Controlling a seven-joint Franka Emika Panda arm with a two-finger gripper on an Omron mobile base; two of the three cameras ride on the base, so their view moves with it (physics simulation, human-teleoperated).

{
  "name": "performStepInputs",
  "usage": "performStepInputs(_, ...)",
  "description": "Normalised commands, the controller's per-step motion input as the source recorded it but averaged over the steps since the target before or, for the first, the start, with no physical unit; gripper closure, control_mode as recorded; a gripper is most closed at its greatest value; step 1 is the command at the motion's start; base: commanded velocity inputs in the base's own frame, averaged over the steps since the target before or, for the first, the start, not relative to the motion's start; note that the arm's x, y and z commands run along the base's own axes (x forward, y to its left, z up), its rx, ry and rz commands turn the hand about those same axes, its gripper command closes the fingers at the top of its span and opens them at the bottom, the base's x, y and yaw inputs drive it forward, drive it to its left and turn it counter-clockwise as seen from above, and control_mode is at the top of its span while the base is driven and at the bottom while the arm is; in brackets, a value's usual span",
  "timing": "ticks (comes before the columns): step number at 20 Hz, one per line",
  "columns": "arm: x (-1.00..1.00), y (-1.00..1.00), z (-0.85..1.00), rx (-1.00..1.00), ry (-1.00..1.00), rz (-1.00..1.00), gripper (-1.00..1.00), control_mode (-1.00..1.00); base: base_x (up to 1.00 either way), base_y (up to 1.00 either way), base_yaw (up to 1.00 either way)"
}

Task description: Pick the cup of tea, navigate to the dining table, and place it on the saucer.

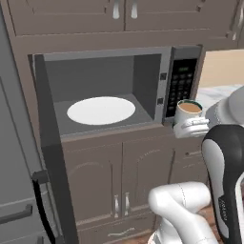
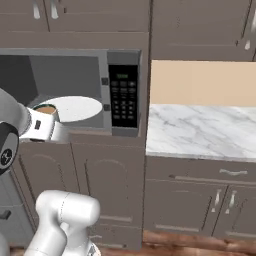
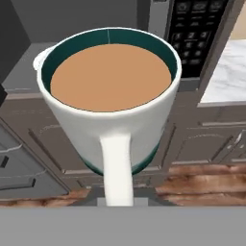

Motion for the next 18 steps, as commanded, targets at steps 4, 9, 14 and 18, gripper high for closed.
performStepInputs(4, 0.00, 0.00, 0.00, 0.00, 0.00, 0.00, 1.00, 1.00, -1.00, -0.52, -0.38)
performStepInputs(9, 0.00, 0.00, 0.00, 0.00, 0.00, 0.00, 1.00, 1.00, -0.66, -0.61, -0.53)
performStepInputs(14, 0.00, 0.00, 0.00, 0.00, 0.00, 0.00, 1.00, 1.00, 0.00, -0.09, -0.93)
performStepInputs(18, 0.00, 0.00, 0.00, 0.00, 0.00, 0.00, 1.00, 1.00, 0.00, 0.00, -1.00)
